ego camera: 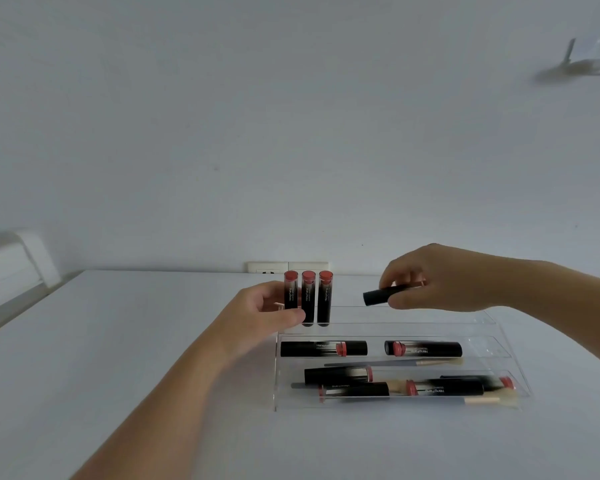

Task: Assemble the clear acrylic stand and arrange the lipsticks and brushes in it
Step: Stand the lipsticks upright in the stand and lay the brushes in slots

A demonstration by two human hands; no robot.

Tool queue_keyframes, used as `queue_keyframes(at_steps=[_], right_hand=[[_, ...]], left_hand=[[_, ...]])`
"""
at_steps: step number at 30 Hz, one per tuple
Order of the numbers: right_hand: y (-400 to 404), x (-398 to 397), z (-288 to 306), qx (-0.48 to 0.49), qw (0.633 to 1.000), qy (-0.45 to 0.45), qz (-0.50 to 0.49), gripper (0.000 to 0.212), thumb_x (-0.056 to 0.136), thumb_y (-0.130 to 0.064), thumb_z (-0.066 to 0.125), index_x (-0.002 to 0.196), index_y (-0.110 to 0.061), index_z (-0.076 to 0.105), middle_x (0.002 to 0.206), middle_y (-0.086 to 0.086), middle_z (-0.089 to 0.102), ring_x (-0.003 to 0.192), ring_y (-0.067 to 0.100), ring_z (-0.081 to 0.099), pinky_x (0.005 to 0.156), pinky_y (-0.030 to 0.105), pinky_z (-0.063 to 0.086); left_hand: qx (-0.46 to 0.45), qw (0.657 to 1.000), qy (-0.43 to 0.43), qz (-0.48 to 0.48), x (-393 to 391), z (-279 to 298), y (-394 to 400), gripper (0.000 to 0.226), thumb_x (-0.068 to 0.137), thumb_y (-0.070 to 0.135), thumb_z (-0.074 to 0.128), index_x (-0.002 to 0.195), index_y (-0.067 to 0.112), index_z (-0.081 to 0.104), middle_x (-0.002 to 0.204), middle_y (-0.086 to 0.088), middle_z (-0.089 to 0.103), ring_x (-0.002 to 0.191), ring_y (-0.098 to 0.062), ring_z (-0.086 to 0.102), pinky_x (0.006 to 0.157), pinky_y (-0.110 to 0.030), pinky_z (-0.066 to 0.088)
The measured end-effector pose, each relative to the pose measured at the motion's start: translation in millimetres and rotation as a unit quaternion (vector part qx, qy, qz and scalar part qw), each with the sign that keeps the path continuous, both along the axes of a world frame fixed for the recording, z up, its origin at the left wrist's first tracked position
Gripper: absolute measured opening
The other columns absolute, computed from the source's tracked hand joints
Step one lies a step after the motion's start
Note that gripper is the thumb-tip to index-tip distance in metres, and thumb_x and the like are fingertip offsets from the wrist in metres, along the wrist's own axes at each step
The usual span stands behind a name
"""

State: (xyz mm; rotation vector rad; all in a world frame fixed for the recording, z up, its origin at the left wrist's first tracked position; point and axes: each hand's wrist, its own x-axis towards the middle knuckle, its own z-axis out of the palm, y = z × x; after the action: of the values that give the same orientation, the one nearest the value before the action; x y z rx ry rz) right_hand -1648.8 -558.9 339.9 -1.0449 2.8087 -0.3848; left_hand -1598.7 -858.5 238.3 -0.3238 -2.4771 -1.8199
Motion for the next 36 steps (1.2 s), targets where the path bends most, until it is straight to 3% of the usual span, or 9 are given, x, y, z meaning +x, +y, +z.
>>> queue_keyframes(at_steps=[6, 10, 17, 26, 30, 33, 36], right_hand=[[-14.4, 0.7, -12.2, -0.168, 0.981, -0.085, -0.048, 0.020, 0.075, -0.028, 0.084, 0.085, -0.039, 0.070, 0.073, -0.012, 0.065, 0.054, 0.005, 0.049, 0.050, 0.019, 0.039], [-23.8, 2.5, -18.5, -0.220, 0.963, -0.139, -0.068, 0.019, 0.074, -0.017, 0.084, 0.084, -0.031, 0.076, 0.065, -0.011, 0.062, 0.054, 0.006, 0.048, 0.047, 0.017, 0.036], [-45.9, 4.4, -24.3, -0.208, 0.965, -0.146, -0.069, 0.016, 0.075, -0.008, 0.078, 0.084, -0.021, 0.075, 0.061, -0.011, 0.059, 0.046, 0.006, 0.045, 0.042, 0.015, 0.035], [-63.1, 0.6, -24.6, -0.161, 0.975, -0.122, -0.092, 0.010, 0.070, -0.017, 0.078, 0.077, -0.015, 0.071, 0.057, -0.004, 0.055, 0.051, 0.014, 0.045, 0.045, 0.023, 0.033], [-64.1, 1.6, -26.5, -0.155, 0.978, -0.115, -0.084, 0.018, 0.072, -0.016, 0.079, 0.077, -0.006, 0.064, 0.058, -0.002, 0.049, 0.047, 0.013, 0.039, 0.042, 0.019, 0.028], [-64.4, 2.5, -27.8, -0.156, 0.978, -0.115, -0.074, 0.028, 0.072, -0.015, 0.081, 0.062, -0.015, 0.055, 0.050, -0.010, 0.044, 0.043, 0.009, 0.035, 0.042, 0.017, 0.027], [-63.5, 2.7, -29.6, -0.160, 0.978, -0.111, -0.068, 0.027, 0.072, -0.017, 0.083, 0.065, -0.015, 0.057, 0.050, -0.010, 0.046, 0.045, 0.010, 0.035, 0.044, 0.017, 0.027]], left_hand=[[0.039, 0.999, 0.005, 0.026, -3.0, -1.1, 5.9, 0.032, 0.070, 0.043, 0.080, 0.100, 0.035, 0.076, 0.090, 0.000, 0.078, 0.083, -0.012, 0.071, 0.087, -0.032, 0.052], [0.028, 0.999, 0.002, 0.017, -3.7, -2.8, 9.2, 0.035, 0.070, 0.044, 0.080, 0.103, 0.035, 0.077, 0.098, 0.002, 0.079, 0.096, -0.015, 0.074, 0.099, -0.036, 0.051], [0.019, 0.999, 0.008, 0.033, -5.7, -4.7, 12.3, 0.036, 0.066, 0.043, 0.082, 0.101, 0.037, 0.077, 0.098, 0.004, 0.079, 0.096, -0.016, 0.075, 0.102, -0.044, 0.052], [0.036, 0.999, 0.004, 0.035, -7.0, -4.7, 13.8, 0.034, 0.065, 0.042, 0.082, 0.098, 0.038, 0.077, 0.095, 0.004, 0.080, 0.092, -0.013, 0.076, 0.099, -0.039, 0.053], [0.031, 0.999, 0.006, 0.037, -7.7, -4.7, 13.9, 0.034, 0.065, 0.043, 0.082, 0.098, 0.039, 0.077, 0.094, 0.005, 0.080, 0.092, -0.012, 0.076, 0.094, -0.036, 0.053], [0.026, 0.999, 0.007, 0.038, -7.9, -5.0, 14.1, 0.033, 0.065, 0.043, 0.081, 0.098, 0.039, 0.077, 0.094, 0.006, 0.079, 0.091, -0.011, 0.076, 0.094, -0.036, 0.053], [0.021, 0.999, 0.005, 0.042, -7.9, -5.4, 14.2, 0.035, 0.065, 0.044, 0.081, 0.100, 0.039, 0.077, 0.095, 0.006, 0.079, 0.093, -0.011, 0.075, 0.097, -0.037, 0.052]])
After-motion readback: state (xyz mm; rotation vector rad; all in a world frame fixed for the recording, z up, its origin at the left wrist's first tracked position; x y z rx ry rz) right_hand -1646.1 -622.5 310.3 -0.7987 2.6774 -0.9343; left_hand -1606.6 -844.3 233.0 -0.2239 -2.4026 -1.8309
